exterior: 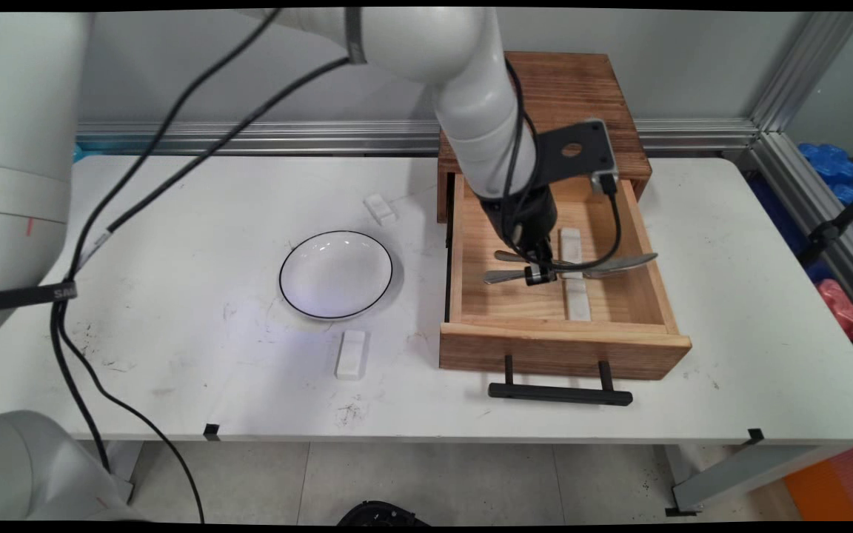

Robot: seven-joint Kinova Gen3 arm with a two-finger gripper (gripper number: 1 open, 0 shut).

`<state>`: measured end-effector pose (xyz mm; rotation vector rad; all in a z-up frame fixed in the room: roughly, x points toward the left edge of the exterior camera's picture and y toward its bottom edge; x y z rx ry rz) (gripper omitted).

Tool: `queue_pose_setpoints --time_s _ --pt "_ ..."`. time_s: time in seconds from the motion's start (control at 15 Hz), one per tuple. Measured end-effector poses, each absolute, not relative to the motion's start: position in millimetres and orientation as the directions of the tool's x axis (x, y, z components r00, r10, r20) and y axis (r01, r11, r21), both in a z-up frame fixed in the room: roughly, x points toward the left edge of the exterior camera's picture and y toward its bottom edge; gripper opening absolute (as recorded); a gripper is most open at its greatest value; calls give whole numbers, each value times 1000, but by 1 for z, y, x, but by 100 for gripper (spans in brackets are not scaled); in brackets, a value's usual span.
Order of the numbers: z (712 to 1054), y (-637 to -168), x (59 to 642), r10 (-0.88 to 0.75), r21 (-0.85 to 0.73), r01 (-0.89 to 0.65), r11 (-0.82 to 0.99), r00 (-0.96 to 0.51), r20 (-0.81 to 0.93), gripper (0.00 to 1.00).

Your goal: Place the picked object into the drawer

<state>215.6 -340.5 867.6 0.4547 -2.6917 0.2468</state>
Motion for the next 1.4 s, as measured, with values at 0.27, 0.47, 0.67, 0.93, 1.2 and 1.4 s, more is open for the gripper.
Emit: queue_pose_setpoints --time_s 0.27,0.47,0.67,0.93,1.2,1.4 --pt "843 -351 206 -262 -92 -321 943 -881 393 0" --pt "829 -356 204 -254 -82 -307 948 -888 384 0" --pt "818 -361 201 -243 -75 -291 954 -892 382 0" --pt "805 -368 198 -224 -67 -269 961 -896 383 0" --pt "799 -376 195 -205 -63 -248 967 -898 390 100" --pt "798 -380 197 -196 -65 -241 968 -898 395 100"
